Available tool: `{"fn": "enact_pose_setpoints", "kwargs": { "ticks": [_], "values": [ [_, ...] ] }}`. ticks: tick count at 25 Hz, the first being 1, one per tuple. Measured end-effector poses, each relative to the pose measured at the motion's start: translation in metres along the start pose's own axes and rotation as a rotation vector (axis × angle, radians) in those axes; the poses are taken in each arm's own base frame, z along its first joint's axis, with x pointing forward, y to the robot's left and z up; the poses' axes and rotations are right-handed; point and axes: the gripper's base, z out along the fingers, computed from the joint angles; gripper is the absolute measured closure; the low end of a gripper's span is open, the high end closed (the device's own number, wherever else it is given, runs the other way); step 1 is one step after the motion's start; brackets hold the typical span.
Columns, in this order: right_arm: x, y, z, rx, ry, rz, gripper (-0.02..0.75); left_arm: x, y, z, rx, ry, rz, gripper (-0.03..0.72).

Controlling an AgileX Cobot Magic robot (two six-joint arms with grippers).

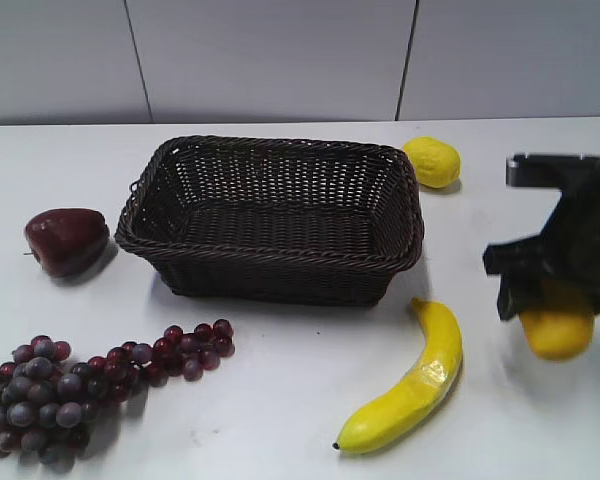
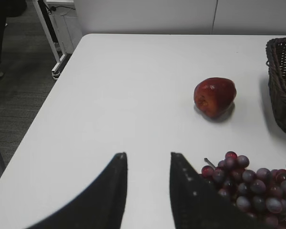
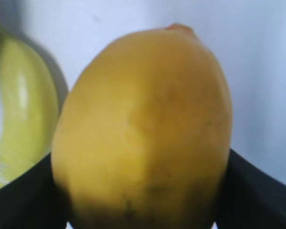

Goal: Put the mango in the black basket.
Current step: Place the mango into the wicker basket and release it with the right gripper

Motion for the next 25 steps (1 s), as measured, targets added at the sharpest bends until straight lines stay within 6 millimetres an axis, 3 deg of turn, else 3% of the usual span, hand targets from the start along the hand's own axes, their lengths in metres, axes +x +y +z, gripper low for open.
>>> {"fn": "enact_pose_setpoints", "kwargs": {
  "ticks": [5, 9, 13, 17, 21, 25],
  "values": [
    [-0.063, 0.039, -0.056, -0.067, -0.206, -0.181, 0.176, 0.0, 0.0, 0.0, 0.0, 0.0, 0.0, 0.448],
    [-0.098, 0.088, -0.059, -0.095, -0.216, -0.307, 0.176, 0.0, 0.0, 0.0, 0.0, 0.0, 0.0, 0.448],
    [-0.109, 0.147, -0.025, -0.118, -0.171, -0.42, 0.176, 0.0, 0.0, 0.0, 0.0, 0.0, 0.0, 0.448],
    [-0.102, 0.191, 0.021, -0.148, -0.106, -0.485, 0.176, 0.0, 0.0, 0.0, 0.0, 0.0, 0.0, 0.448],
    [-0.088, 0.21, 0.072, -0.149, -0.016, -0.52, 0.176, 0.0, 0.0, 0.0, 0.0, 0.0, 0.0, 0.448],
    [-0.082, 0.212, 0.102, -0.14, 0.047, -0.518, 0.176, 0.0, 0.0, 0.0, 0.0, 0.0, 0.0, 0.448]
  ]
}}
